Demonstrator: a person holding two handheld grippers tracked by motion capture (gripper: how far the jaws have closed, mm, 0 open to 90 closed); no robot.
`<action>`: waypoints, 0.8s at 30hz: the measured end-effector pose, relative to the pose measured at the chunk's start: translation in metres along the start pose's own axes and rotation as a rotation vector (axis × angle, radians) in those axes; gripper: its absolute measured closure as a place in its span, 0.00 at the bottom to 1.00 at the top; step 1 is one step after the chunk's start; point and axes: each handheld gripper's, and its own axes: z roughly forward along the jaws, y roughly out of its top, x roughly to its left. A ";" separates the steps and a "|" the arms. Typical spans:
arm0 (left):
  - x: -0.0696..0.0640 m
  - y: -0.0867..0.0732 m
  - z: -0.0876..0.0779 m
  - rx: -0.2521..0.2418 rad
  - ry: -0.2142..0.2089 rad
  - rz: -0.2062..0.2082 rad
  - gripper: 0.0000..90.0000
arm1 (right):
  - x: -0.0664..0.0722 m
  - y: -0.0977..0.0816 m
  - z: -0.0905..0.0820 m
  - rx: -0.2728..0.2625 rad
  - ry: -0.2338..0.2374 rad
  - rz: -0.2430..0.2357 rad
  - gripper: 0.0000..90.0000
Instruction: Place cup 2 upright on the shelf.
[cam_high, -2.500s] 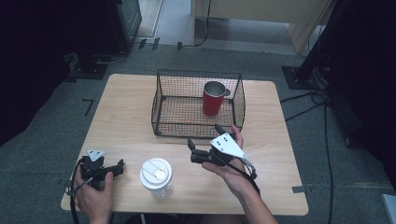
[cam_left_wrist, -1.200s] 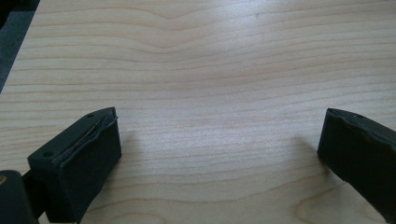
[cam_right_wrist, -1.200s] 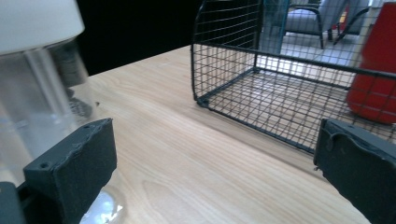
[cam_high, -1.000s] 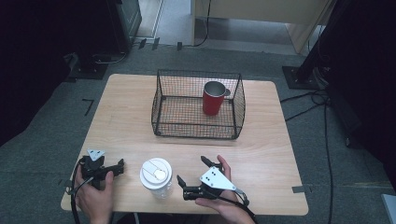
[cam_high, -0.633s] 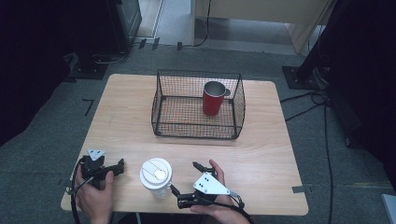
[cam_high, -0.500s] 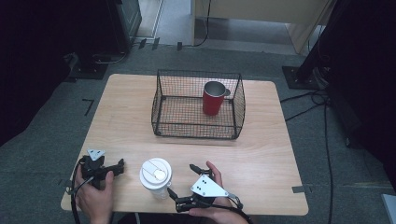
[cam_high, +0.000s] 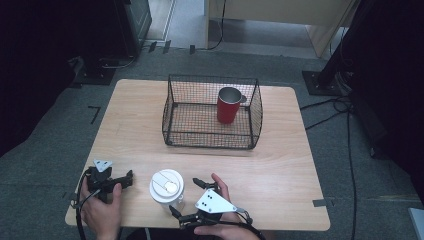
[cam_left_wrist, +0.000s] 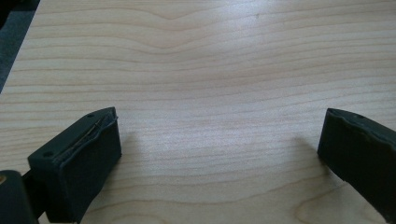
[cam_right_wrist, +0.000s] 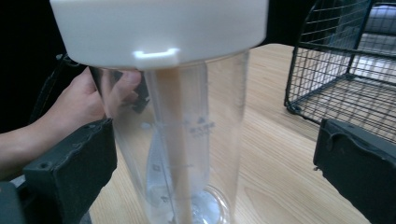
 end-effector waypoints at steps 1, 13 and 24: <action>0.000 0.000 0.000 0.000 0.000 0.000 0.00 | 0.001 0.000 0.001 0.002 0.003 0.003 0.00; 0.000 0.000 0.000 0.000 0.000 0.000 0.00 | 0.008 0.006 0.017 0.005 0.025 0.014 0.03; 0.000 0.000 0.000 0.000 0.000 0.000 0.00 | 0.014 0.011 0.027 -0.008 0.018 -0.016 0.13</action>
